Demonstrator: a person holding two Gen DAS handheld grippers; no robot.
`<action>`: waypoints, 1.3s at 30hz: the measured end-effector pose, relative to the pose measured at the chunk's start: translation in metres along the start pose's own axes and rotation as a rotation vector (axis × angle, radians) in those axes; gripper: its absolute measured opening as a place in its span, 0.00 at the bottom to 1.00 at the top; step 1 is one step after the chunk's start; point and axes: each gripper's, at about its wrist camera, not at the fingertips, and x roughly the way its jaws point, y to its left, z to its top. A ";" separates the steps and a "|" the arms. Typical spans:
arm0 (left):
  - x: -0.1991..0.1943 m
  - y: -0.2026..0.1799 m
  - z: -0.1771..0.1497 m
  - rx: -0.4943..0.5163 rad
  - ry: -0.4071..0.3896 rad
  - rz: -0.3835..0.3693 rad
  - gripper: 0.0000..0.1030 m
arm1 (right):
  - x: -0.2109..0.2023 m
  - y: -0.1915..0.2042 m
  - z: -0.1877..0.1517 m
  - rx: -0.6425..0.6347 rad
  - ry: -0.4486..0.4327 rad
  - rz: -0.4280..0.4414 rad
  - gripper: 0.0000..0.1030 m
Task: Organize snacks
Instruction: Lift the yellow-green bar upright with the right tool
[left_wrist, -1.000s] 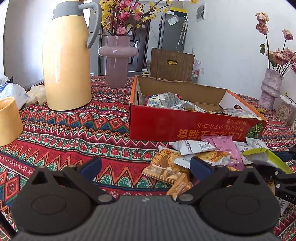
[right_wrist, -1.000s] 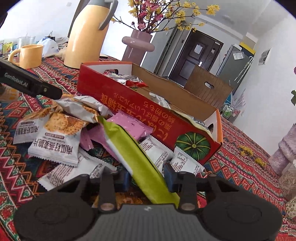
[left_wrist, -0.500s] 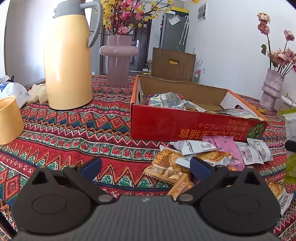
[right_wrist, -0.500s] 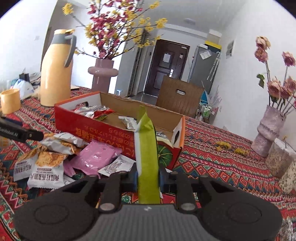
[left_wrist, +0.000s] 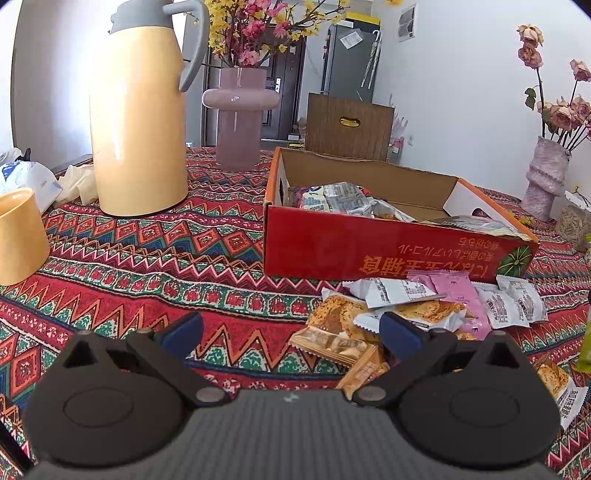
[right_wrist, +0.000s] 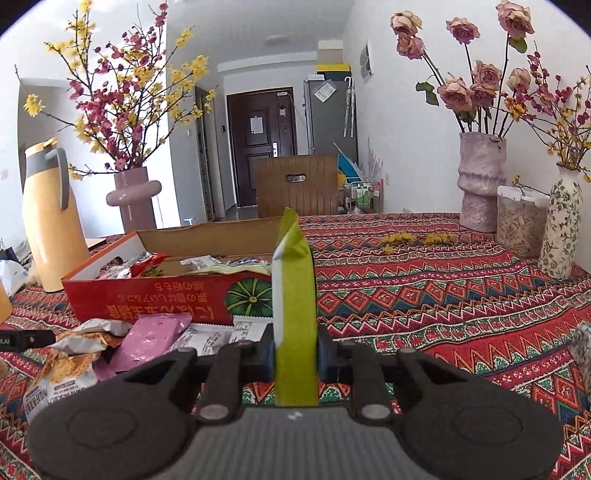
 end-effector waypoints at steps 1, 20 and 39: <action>0.000 0.000 0.000 0.000 0.000 0.000 1.00 | 0.000 0.000 0.000 0.003 -0.001 -0.001 0.20; -0.006 -0.008 0.000 0.034 0.072 0.017 1.00 | -0.013 -0.002 -0.004 0.093 -0.056 0.009 0.20; -0.018 -0.024 -0.010 -0.015 0.196 0.052 0.97 | -0.023 0.002 -0.013 0.107 -0.054 0.082 0.20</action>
